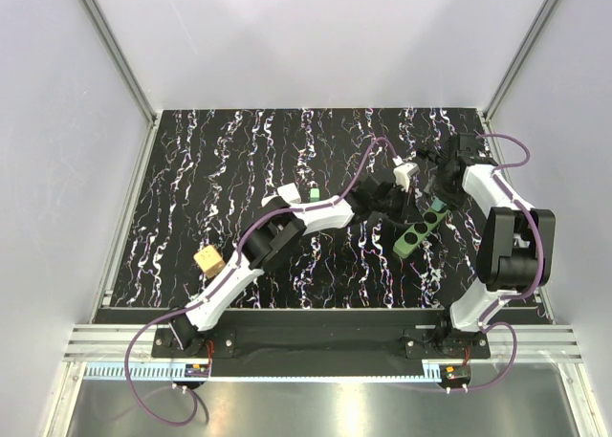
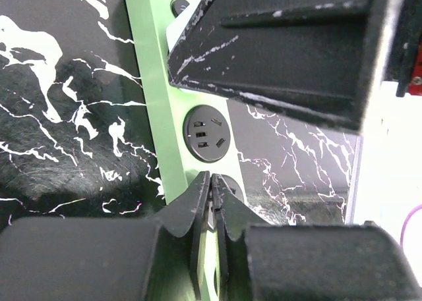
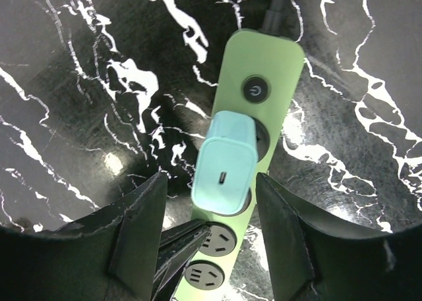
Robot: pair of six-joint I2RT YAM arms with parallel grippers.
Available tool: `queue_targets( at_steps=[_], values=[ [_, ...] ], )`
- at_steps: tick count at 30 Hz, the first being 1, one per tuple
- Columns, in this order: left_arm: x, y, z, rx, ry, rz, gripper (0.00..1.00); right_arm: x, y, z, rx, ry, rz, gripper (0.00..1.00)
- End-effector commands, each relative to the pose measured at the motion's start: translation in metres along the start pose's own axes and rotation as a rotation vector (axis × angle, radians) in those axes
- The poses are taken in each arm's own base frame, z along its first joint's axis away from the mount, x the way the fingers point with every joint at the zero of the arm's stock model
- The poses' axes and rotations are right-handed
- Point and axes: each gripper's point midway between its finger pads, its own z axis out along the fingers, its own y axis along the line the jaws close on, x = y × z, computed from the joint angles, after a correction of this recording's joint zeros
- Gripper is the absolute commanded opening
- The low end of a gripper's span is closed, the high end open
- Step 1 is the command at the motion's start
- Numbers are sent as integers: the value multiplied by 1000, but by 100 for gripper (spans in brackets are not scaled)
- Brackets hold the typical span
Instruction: Pull the plug off the socket
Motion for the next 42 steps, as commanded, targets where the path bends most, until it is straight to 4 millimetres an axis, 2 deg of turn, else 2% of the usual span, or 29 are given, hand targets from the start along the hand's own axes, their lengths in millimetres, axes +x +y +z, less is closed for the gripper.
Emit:
queue_targets(
  at_steps=[1, 6, 9, 14, 17, 22, 24, 25, 28, 30, 37, 42],
  values=[
    [1, 1, 6, -16, 6, 23, 11, -17, -3, 2, 21, -40, 26, 63],
    [-1, -1, 12, -3, 12, 23, 11, -18, -4, 7, 21, -30, 29, 61],
    [-1, 0, 16, 0, 22, 18, 11, -19, -4, 8, 17, -27, 33, 49],
    [-1, 0, 19, 6, 21, 10, 11, -21, -5, 7, 18, -33, 32, 49],
    [2, 4, 23, 2, 27, 2, 11, -22, -4, 6, 17, -34, 35, 38],
    [-1, 6, 26, -3, 1, -4, 8, -25, -4, 3, 13, -40, 34, 32],
    [-1, 5, 28, -4, -1, -4, 8, -24, -4, 4, 14, -39, 34, 27],
    [2, 7, 29, -10, 8, -7, 8, -23, -3, 5, 9, -31, 35, 16],
    [4, 9, 34, -30, 19, -12, 6, -20, 0, 5, -3, -19, 37, 0],
    [4, 13, 34, -53, 14, -20, 0, -21, 0, 3, -7, -19, 40, 0],
    [6, 21, 31, -150, 14, -25, 0, -22, 13, -4, -62, -2, 79, 0],
    [7, 23, 34, -156, 22, -28, 0, -22, 10, -12, -53, -19, 87, 0]
  ],
)
